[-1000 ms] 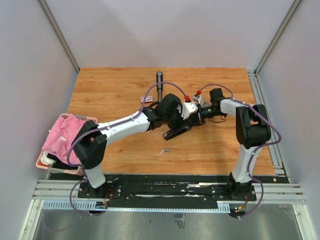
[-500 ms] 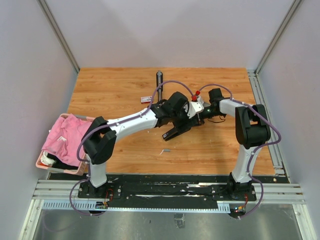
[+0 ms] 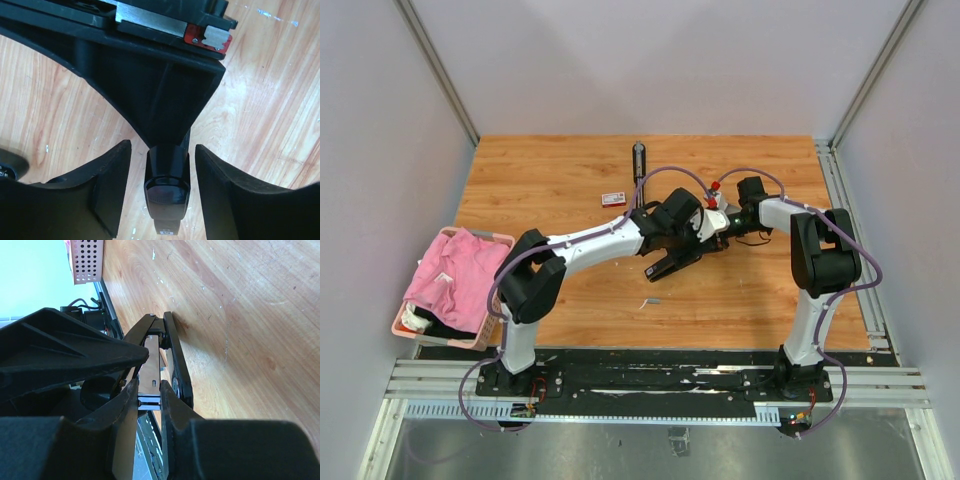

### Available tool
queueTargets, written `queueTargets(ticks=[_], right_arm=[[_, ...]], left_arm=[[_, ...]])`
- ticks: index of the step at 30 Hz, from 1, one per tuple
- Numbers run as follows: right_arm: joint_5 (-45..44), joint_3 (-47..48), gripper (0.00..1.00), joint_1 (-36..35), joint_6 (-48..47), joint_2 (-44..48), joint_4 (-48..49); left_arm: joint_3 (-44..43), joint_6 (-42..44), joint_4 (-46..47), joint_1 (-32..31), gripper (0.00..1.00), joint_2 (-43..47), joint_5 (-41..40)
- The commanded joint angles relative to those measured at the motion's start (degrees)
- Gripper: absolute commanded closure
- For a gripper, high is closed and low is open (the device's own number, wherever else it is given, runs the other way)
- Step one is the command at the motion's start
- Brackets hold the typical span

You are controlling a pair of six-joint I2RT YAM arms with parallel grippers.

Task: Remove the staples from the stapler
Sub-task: Unload the staple at the center of the board.

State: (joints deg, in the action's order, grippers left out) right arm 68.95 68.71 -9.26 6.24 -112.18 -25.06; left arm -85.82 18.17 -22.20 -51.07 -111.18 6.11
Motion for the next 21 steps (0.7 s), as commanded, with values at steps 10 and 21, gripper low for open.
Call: queueTargets(ticks=[10,21], right_arm=[[-0.3,-0.8,0.93,-1.2,0.4,1.1,-0.3],[-1.8,-1.2,0.94,1.9,0.0,0.6,-0.3]], left_arm=[[0.2,0.2,1.5,-0.5,0.84,3.1,-4.0],[10.4,2.0,7.7,0.0,0.84,15.6,-9.1]])
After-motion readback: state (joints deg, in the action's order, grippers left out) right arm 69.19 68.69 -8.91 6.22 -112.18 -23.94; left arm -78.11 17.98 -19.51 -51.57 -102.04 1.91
